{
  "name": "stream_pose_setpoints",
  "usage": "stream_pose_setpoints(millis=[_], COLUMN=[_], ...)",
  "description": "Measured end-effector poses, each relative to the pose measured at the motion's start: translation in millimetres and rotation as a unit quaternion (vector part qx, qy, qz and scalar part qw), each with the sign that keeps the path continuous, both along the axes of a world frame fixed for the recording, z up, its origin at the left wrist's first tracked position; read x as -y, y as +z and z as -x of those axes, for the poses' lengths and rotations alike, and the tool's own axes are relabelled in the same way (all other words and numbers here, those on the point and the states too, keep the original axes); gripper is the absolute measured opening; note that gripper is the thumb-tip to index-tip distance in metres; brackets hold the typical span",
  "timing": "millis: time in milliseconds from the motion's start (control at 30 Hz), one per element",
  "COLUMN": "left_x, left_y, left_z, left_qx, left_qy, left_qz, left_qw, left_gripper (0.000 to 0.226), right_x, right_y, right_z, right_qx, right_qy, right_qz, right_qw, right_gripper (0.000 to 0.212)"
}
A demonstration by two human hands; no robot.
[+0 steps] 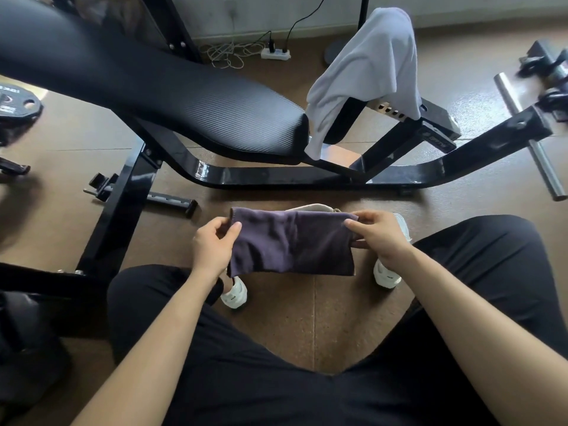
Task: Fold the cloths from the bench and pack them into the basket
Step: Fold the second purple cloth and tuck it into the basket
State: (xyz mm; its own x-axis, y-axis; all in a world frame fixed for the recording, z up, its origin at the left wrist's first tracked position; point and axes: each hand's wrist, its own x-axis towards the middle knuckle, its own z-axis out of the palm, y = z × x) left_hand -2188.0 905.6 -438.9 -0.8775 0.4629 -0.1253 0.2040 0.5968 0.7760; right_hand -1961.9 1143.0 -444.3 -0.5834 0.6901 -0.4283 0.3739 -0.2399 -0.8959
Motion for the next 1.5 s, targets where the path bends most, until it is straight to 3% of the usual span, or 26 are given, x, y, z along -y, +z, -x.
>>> stream_pose_setpoints(millis=[133,400,600,767,1067,1200,1300,1433,1500], left_x=[-18,-37,-36,-36,-33,-33,-33,-33,-32], left_y=[9,-4,-9,-9,-13,-12,-10,-10,-11], left_z=[-32,-73,-86,-89,-88,-92,-90,-86,-82], left_qx=[-0.042,-0.022,0.006,-0.006,-0.056,-0.022,0.007,-0.026,-0.037], left_qy=[-0.058,-0.092,-0.122,-0.122,-0.102,-0.133,-0.132,-0.113,-0.125], left_qz=[-0.001,-0.026,-0.046,-0.044,-0.061,-0.061,-0.071,-0.069,-0.080], left_qw=[0.997,0.995,0.991,0.992,0.991,0.989,0.989,0.991,0.988], left_gripper=[0.019,0.021,0.020,0.024,0.022,0.020,0.034,0.030,0.027], right_x=[14,46,59,64,71,74,75,75,71], right_y=[9,13,11,6,5,5,11,14,12], right_z=[6,16,21,25,27,28,27,26,26], right_qx=[-0.027,-0.072,-0.051,-0.025,-0.027,-0.013,-0.025,-0.054,-0.041], right_qy=[0.018,0.079,0.112,0.125,0.064,0.103,0.131,0.156,0.157], right_qz=[-0.008,-0.036,-0.111,-0.123,-0.151,-0.167,-0.149,-0.110,-0.162], right_qw=[0.999,0.994,0.986,0.984,0.986,0.980,0.980,0.980,0.973], right_gripper=[0.021,0.023,0.024,0.039,0.030,0.034,0.045,0.056,0.047])
